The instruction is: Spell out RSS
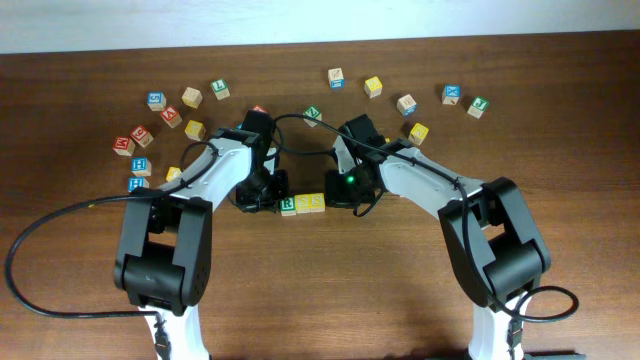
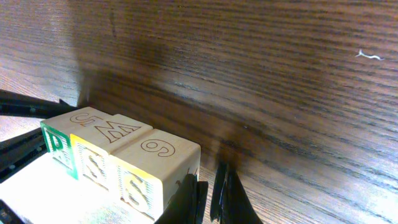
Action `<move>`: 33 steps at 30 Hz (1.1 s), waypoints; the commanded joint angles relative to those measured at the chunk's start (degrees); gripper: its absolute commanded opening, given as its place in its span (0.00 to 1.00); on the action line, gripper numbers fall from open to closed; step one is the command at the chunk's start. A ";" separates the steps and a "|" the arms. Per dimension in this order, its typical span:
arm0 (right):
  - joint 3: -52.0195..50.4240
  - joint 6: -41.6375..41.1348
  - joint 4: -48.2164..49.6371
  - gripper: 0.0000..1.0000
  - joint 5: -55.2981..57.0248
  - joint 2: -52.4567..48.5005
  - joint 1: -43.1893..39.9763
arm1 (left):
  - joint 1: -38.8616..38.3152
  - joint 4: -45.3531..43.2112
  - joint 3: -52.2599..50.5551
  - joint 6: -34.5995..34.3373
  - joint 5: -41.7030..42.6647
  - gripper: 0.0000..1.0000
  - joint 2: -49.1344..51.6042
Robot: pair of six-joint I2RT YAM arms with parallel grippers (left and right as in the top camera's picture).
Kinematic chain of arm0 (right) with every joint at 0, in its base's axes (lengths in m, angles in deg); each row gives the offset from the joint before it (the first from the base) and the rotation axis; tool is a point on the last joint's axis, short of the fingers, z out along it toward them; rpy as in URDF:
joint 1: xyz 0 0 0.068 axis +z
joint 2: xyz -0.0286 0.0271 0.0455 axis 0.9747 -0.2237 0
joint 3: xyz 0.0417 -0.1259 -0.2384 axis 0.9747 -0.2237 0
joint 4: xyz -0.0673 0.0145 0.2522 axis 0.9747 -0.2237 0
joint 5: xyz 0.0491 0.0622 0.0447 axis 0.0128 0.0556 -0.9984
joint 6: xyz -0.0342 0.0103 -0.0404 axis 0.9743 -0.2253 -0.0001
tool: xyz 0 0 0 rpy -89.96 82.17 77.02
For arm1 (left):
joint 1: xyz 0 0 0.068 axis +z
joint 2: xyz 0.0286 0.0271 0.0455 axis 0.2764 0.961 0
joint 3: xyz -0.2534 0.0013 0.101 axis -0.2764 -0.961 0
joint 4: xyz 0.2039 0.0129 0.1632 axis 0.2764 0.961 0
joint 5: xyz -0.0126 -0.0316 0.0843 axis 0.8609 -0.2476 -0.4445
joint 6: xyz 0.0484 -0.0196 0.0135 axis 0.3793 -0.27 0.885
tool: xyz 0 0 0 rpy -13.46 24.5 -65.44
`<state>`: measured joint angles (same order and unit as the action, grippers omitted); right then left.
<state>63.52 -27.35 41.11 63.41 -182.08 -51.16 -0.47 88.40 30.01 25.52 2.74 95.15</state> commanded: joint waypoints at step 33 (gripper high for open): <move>0.70 2.40 -25.81 0.04 3.72 21.51 -9.38 | 5.05 17.09 5.29 0.90 -4.13 0.00 -24.72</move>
<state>63.76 -25.73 16.79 66.49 -164.13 -60.54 4.41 103.21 34.32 25.54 -0.80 74.28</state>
